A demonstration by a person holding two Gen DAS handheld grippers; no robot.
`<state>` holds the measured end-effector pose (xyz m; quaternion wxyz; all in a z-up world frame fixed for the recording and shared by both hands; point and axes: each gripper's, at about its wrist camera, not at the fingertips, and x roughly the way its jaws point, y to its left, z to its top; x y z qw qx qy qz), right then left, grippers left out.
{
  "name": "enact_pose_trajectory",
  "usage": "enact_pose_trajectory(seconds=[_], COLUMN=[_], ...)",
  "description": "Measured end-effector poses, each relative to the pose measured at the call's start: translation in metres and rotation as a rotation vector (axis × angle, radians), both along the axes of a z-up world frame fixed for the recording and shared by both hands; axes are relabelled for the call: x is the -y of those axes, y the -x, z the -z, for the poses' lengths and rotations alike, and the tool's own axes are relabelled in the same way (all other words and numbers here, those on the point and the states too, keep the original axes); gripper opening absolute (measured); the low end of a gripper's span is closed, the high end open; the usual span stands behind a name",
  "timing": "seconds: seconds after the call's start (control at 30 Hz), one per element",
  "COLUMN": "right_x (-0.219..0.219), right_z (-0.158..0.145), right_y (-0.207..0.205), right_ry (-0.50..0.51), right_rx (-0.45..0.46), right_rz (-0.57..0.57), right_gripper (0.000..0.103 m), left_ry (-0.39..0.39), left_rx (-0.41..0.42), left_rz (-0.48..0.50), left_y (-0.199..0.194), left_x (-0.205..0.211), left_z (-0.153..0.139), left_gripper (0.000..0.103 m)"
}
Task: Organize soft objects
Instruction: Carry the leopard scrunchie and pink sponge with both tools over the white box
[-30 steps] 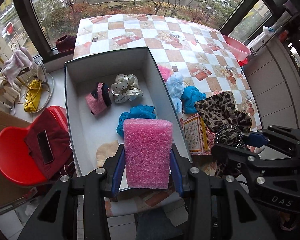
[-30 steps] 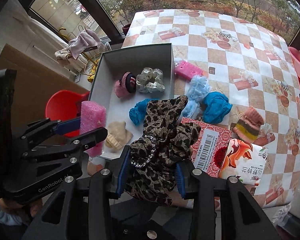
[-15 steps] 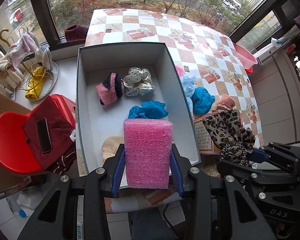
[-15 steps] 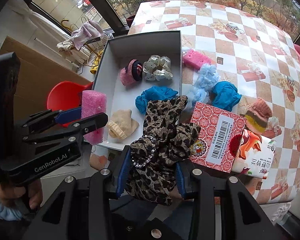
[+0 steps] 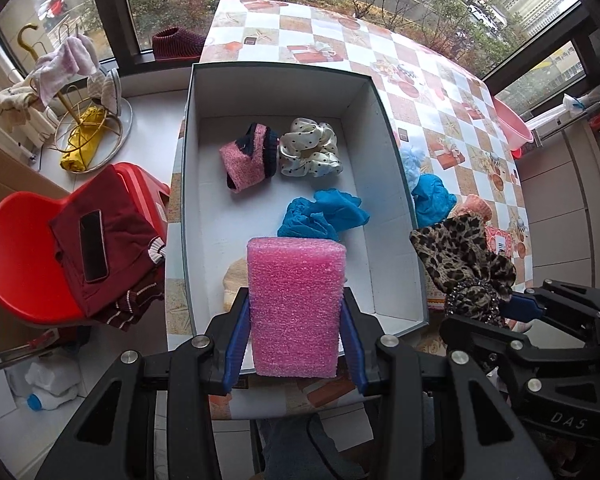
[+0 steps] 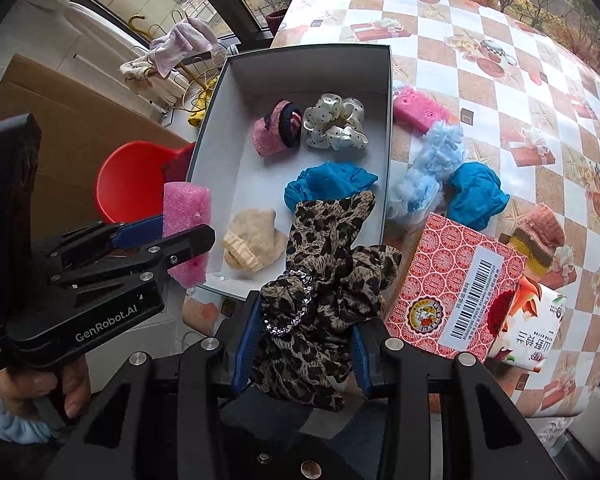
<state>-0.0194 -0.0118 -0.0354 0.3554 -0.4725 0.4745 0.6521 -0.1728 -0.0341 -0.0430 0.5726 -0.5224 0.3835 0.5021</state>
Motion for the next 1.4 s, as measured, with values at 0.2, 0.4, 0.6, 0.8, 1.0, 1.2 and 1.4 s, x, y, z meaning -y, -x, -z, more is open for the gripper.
enact_pose_trajectory(seconds=[0.2, 0.4, 0.6, 0.8, 1.0, 1.2, 1.4], right_x=[-0.01, -0.012, -0.014, -0.015, -0.015, -0.014, -0.025], right_z=[0.004, 0.01, 0.009, 0.006, 0.006, 0.01, 0.013], right_y=[0.012, 0.021, 0.024, 0.027, 0.024, 0.021, 0.023], right_ry=[0.003, 0.016, -0.002, -0.019, -0.019, -0.011, -0.012], right_rx=[-0.002, 0.008, 0.008, -0.003, -0.009, -0.005, 0.0], right_rz=[-0.015, -0.043, -0.048, -0.047, -0.03, -0.019, -0.012], right_gripper=[0.041, 0.041, 0.042, 0.042, 0.042, 0.042, 0.042], left_ry=[0.027, 0.03, 0.028, 0.034, 0.027, 0.032, 0.016], left_rx=[-0.013, -0.016, -0.02, -0.029, -0.04, -0.043, -0.053], left_rz=[-0.006, 0.004, -0.005, -0.013, -0.002, 0.005, 0.001], left_y=[0.004, 0.002, 0.003, 0.004, 0.0, -0.003, -0.002], left_x=[0.001, 0.002, 0.002, 0.002, 0.001, -0.001, -0.007], left_z=[0.007, 0.008, 0.008, 0.008, 0.008, 0.011, 0.011], left_gripper=[0.045, 0.045, 0.046, 0.046, 0.046, 0.046, 0.046])
